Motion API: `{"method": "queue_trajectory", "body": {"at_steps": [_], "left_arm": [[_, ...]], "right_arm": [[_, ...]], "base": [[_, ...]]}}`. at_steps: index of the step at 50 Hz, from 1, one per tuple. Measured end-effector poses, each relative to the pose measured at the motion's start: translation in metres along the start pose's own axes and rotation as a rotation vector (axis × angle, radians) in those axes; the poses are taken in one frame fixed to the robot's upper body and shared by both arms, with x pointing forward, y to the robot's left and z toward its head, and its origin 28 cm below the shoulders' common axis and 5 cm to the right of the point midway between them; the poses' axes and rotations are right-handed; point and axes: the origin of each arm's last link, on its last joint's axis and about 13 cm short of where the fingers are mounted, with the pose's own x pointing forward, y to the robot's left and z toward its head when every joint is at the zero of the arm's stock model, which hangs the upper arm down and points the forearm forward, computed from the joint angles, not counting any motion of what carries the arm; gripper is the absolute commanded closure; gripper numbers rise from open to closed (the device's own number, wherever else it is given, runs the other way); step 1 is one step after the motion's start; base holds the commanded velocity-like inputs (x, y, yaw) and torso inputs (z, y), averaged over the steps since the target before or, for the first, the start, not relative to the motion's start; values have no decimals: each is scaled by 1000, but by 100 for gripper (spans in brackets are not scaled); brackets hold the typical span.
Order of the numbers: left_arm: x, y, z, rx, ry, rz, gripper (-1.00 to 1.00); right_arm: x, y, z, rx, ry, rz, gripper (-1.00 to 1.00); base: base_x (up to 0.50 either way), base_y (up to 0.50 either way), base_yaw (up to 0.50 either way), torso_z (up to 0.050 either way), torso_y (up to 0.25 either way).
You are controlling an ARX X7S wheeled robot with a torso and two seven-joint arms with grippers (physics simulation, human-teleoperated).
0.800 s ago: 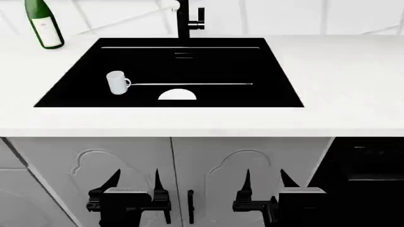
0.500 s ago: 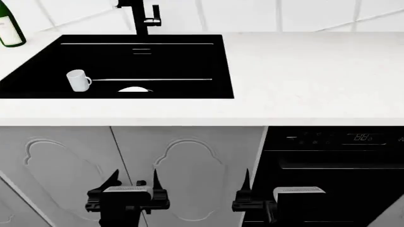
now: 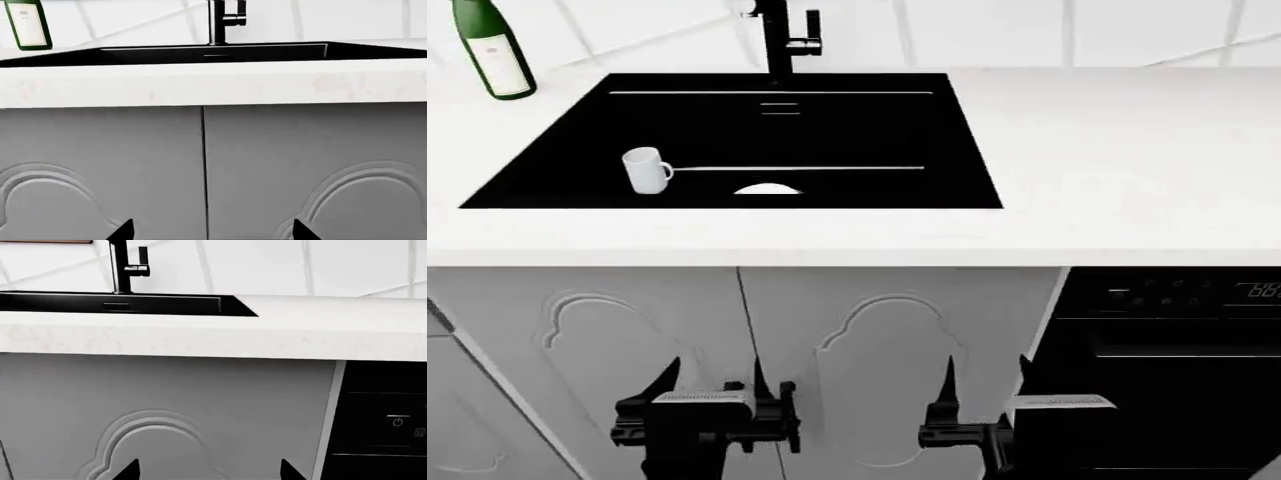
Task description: Pick the cup and bowl from the sink and place them on the counter for drying.
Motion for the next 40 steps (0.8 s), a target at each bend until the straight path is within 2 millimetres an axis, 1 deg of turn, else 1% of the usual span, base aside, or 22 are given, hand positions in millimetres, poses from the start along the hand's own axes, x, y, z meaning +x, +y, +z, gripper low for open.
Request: {"method": "queue_trajectory", "body": {"at_steps": [8,17,28,37,40], "left_arm": [[1,-1,0,2,6,2,-100],[0,-1,-1,2,9,2,-100],[0,1,-2,2,16,1,-100],[-2,7,-3,4,6,4,-100],[-3,7,-2,5,1,5,-100]], "right_arm": [[0,0,0,-5,-3,-5,-100],[0,0,0,-10,-8,-10,-100],[1,-1,0,-16,-10,-17,-100],[1,-1,2,-23,-11,-19,-100],[1,-1,3,-27,-11,-20,-100]], "base": [[43,500,0,0,0],[172,441,0,0,0],[233,252,0,0,0],[2,4,0,0,0],[0,0,0,38,0]]}}
